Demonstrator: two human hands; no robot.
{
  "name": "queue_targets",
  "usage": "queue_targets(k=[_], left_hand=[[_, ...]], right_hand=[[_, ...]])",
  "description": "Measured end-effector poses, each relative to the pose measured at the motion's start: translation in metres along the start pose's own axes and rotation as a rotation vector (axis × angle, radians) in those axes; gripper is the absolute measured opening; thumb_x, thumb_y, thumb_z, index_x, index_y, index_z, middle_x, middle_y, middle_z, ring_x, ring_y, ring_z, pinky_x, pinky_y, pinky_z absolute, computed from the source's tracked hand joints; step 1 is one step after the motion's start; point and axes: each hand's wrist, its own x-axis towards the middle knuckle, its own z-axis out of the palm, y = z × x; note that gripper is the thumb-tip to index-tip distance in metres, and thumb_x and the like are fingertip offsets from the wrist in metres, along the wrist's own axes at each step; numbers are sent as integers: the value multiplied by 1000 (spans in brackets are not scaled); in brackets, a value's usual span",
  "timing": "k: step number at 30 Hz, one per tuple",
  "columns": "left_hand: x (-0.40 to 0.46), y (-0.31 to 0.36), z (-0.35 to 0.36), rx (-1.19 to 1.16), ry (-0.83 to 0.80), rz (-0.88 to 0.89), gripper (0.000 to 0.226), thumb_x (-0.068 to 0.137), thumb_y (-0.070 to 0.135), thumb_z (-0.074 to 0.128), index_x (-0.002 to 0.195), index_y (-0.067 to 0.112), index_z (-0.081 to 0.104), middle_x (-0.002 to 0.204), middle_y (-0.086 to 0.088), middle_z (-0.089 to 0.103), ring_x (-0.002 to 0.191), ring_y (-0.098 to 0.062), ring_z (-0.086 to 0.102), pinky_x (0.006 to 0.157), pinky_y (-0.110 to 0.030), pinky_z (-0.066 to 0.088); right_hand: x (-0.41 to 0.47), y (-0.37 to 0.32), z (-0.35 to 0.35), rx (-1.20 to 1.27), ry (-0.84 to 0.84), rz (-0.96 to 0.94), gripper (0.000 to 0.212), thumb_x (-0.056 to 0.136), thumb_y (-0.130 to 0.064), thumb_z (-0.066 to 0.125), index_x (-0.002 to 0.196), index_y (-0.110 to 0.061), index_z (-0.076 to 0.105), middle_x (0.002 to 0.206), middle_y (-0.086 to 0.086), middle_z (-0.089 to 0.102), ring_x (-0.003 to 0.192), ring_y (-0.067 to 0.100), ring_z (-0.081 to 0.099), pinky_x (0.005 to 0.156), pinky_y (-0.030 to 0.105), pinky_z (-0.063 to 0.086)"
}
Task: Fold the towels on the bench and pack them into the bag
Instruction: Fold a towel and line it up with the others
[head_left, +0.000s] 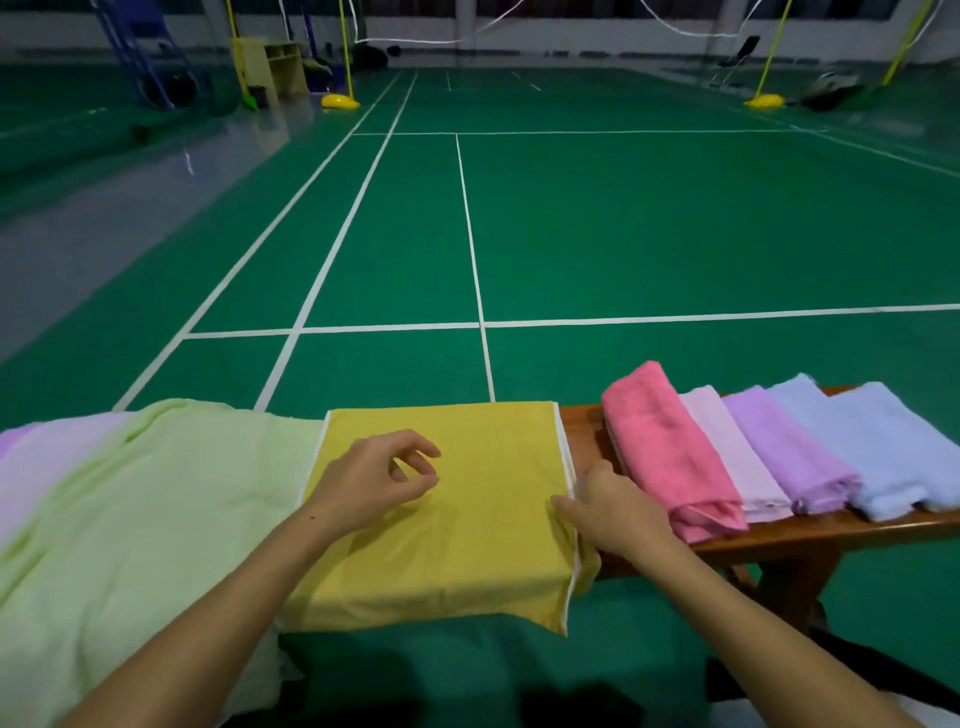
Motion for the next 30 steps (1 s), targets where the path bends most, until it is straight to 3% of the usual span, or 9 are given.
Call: queue_targets(k=[5, 9, 12, 16, 18, 20, 22, 25, 30], left_hand=[[2, 15, 29, 125, -139, 81, 20, 92, 46, 73, 111, 47, 66, 100, 37, 69, 84, 4, 66, 78, -35, 58], [12, 31, 36, 208, -176, 174, 27, 94, 48, 70, 120, 48, 63, 99, 33, 70, 84, 4, 65, 78, -37, 58], [17, 48, 40, 143, -270, 266, 46, 93, 45, 72, 134, 53, 51, 102, 31, 70, 78, 0, 65, 76, -35, 57], [24, 61, 43, 38, -475, 313, 69, 88, 27, 76, 142, 53, 43, 91, 19, 74, 58, -6, 66, 68, -33, 56], [27, 61, 43, -82, -566, 254, 64, 88, 17, 76, 136, 46, 47, 86, 7, 77, 52, -23, 68, 58, -31, 55], [28, 61, 42, -156, -612, 210, 56, 88, 12, 77, 129, 38, 50, 83, -1, 78, 53, -38, 67, 50, -29, 53], [29, 59, 43, -180, -614, 178, 44, 90, 13, 79, 121, 28, 53, 84, -3, 79, 52, -40, 68, 48, -27, 50], [31, 53, 45, -170, -578, 157, 22, 94, 17, 77, 109, 18, 61, 85, -1, 80, 54, -39, 70, 50, -29, 50], [31, 45, 38, -141, -496, 179, 12, 97, 26, 76, 93, 20, 67, 83, 4, 80, 59, -28, 74, 64, -36, 56]], right_hand=[[-3, -2, 6, 130, -69, 12, 49, 64, -62, 68, 84, -19, 58, 84, -4, 67, 82, 23, 70, 75, 39, 58], [-5, -7, 10, 221, -100, -92, 33, 70, -40, 69, 92, -21, 55, 91, -3, 64, 87, 23, 64, 78, 41, 55], [-12, -15, 13, 287, -77, -228, 33, 74, -27, 65, 105, -18, 62, 96, 2, 67, 88, 23, 63, 80, 41, 54], [-17, -26, 18, 287, -70, -417, 17, 82, -7, 65, 97, -12, 59, 77, -3, 53, 66, 10, 45, 63, 35, 44], [-19, -28, 19, 307, -63, -461, 28, 81, -11, 70, 104, -21, 58, 77, -13, 49, 66, 2, 48, 59, 19, 38], [-22, -28, 20, 369, -66, -471, 44, 77, -26, 76, 119, -23, 63, 84, -20, 54, 73, -7, 54, 65, 10, 39], [-25, -26, 19, 424, -55, -472, 55, 72, -42, 75, 122, -22, 64, 94, -18, 63, 84, -5, 61, 73, 15, 47], [-28, -20, 18, 461, -29, -484, 48, 80, -29, 82, 121, -26, 56, 96, -8, 68, 85, 7, 66, 76, 31, 55], [-34, -13, 13, 374, -29, -424, 57, 74, -33, 79, 121, -35, 46, 90, -12, 67, 80, 4, 64, 75, 38, 55]])
